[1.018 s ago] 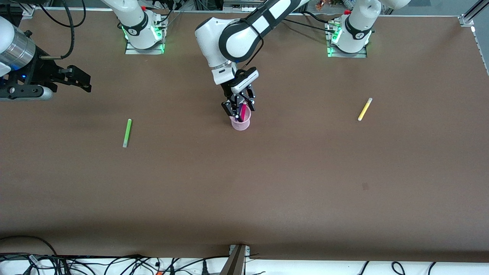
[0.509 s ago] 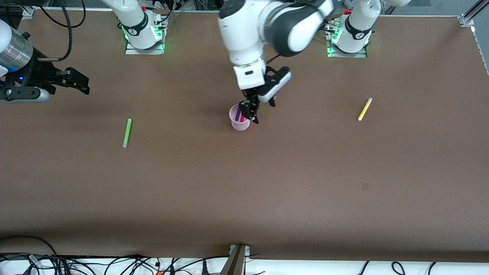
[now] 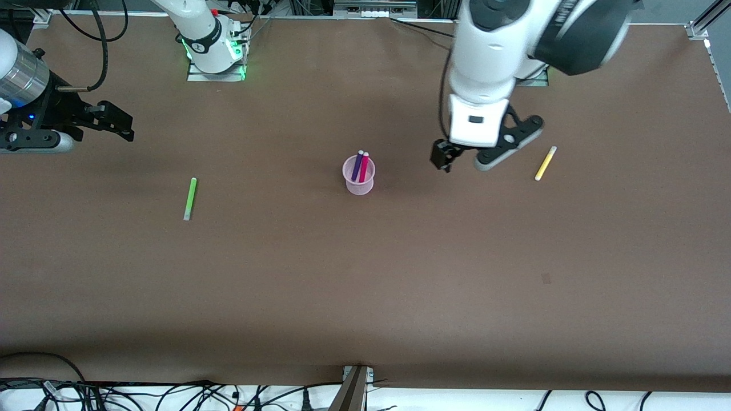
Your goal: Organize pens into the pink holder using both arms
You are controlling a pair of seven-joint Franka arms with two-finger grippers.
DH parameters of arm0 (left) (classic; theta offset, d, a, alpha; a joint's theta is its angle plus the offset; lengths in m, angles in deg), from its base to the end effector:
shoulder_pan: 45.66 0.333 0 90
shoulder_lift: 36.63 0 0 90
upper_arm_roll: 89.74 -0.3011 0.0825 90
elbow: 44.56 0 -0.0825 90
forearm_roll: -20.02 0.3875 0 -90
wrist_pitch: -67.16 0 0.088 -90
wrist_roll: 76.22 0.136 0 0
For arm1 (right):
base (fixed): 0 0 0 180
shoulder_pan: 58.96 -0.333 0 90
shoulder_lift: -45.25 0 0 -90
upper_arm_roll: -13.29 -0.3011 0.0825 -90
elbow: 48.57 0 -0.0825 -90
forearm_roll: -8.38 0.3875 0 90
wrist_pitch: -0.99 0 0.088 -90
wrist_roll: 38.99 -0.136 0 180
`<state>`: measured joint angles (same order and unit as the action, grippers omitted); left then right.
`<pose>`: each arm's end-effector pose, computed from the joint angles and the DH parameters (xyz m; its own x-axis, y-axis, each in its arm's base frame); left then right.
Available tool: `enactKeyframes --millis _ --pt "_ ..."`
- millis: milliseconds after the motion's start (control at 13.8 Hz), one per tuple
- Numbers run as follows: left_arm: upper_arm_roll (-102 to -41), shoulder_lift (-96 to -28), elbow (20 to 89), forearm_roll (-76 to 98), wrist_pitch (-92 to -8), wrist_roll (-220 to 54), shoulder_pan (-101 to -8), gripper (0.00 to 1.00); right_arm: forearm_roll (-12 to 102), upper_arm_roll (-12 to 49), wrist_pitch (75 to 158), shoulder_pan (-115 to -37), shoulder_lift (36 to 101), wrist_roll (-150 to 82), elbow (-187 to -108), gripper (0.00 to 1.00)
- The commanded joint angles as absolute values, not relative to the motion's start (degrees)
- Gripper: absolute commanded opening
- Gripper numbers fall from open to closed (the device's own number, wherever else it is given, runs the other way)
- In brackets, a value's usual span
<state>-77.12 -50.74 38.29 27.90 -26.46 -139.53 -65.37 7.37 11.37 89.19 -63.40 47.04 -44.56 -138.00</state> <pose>0.5463 -0.3091 0.5026 0.8610 0.5060 0.0507 0.5085 -0.8569 -0.0844 0.5586 0.0595 0.5652 0.9986 0.0131 -0.0508 0.0143 -0.9997 0.0216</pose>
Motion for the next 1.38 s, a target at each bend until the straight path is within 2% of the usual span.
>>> enactKeyframes --millis 0,655,800,1018,1309 --pt "-76.56 -46.93 41.74 23.55 -23.99 -124.52 -59.31 1.00 8.12 10.83 88.97 -62.66 47.44 -43.82 -136.82 1.00" --pt "-76.56 -40.85 52.81 21.07 -24.77 -86.28 -41.90 1.00 8.21 10.83 88.88 -62.66 47.44 -43.82 -136.82 1.00" --pt "-76.56 -40.24 55.35 20.90 -27.66 -80.82 -39.08 1.00 8.21 10.83 88.88 -62.66 47.44 -43.82 -136.82 1.00" --pt "-76.64 -35.86 62.73 19.94 -35.73 -79.48 -37.93 1.00 8.21 10.83 88.88 -62.74 47.44 -43.82 -136.90 1.00" --pt "-76.64 -35.93 61.17 19.93 -36.03 -79.56 -38.01 1.00 8.21 10.83 88.88 -62.74 47.44 -43.82 -136.90 1.00"
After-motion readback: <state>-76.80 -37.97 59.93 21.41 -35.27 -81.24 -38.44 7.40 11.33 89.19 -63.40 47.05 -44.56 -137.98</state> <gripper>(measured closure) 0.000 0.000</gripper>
